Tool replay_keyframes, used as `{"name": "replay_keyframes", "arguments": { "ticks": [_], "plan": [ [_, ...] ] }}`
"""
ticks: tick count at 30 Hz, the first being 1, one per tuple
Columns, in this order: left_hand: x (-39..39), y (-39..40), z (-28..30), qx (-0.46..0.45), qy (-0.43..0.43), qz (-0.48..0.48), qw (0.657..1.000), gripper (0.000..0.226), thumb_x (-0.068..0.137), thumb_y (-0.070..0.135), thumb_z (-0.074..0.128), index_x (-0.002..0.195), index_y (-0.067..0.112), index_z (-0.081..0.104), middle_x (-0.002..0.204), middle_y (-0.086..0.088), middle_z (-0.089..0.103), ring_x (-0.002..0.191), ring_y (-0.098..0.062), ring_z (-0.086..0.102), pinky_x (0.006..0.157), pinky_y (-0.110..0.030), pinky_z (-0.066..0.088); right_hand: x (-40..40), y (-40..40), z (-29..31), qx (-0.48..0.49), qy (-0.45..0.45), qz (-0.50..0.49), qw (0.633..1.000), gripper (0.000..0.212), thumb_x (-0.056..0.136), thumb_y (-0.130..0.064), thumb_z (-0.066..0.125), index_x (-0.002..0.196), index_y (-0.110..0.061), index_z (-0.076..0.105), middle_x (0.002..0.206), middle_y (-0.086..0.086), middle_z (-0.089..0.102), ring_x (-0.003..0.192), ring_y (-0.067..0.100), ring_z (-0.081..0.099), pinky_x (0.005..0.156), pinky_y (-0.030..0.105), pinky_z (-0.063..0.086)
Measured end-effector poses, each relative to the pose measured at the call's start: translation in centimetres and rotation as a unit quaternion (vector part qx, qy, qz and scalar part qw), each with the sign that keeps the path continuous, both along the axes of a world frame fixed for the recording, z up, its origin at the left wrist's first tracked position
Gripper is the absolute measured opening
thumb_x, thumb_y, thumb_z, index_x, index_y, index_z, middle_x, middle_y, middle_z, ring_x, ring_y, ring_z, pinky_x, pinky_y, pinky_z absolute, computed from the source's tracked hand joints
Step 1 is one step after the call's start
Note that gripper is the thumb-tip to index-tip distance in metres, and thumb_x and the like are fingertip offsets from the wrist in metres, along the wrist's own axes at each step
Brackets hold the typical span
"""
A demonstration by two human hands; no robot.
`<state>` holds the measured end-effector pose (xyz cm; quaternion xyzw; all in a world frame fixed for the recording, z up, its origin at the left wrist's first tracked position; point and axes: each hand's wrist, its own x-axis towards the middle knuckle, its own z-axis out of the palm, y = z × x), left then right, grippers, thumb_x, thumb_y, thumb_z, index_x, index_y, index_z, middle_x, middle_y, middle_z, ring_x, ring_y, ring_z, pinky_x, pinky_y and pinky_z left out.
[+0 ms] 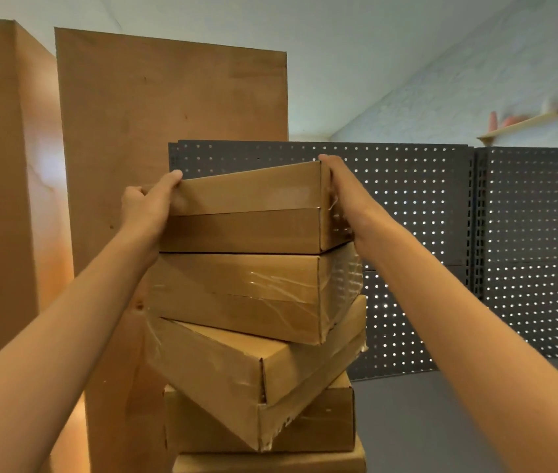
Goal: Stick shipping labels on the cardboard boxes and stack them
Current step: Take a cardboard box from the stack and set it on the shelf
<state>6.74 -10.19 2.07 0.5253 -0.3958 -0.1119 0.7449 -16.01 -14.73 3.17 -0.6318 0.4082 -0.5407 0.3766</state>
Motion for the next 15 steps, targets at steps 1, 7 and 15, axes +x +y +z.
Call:
{"name": "replay_keyframes", "arguments": {
  "ticks": [1,7,15],
  "plan": [
    [0.0,-0.2,0.0,-0.005,0.008,-0.003,1.000,0.061,0.081,0.054,0.058,0.123,0.012,0.047,0.111,0.000,0.051,0.086,-0.012,0.046,0.060,-0.027,0.033,0.0,0.2,0.0,-0.006,-0.008,0.008,1.000,0.081,0.040,-0.084,0.042,0.101,-0.031,0.039,0.147,0.005,0.040,0.130,0.032,0.042,0.104,0.050,0.035],
    [-0.9,-0.2,0.6,-0.039,0.018,-0.006,0.999,0.058,0.082,0.049,0.058,0.126,0.013,0.044,0.107,0.001,0.047,0.076,-0.005,0.040,0.057,-0.026,0.030,-0.8,0.5,-0.3,-0.056,-0.040,0.032,0.997,0.037,0.061,-0.064,0.048,0.067,-0.028,0.046,0.104,0.000,0.049,0.094,0.021,0.048,0.079,0.037,0.040],
    [-5.8,1.6,1.8,-0.071,-0.019,0.005,0.997,0.041,0.086,0.045,0.056,0.112,0.022,0.034,0.098,0.007,0.040,0.076,-0.003,0.036,0.059,-0.023,0.029,-4.4,-0.6,-0.1,-0.075,-0.110,0.073,0.988,0.038,0.070,-0.053,0.053,0.087,-0.020,0.044,0.081,-0.003,0.044,0.069,0.013,0.043,0.059,0.029,0.035]
  ]
}}
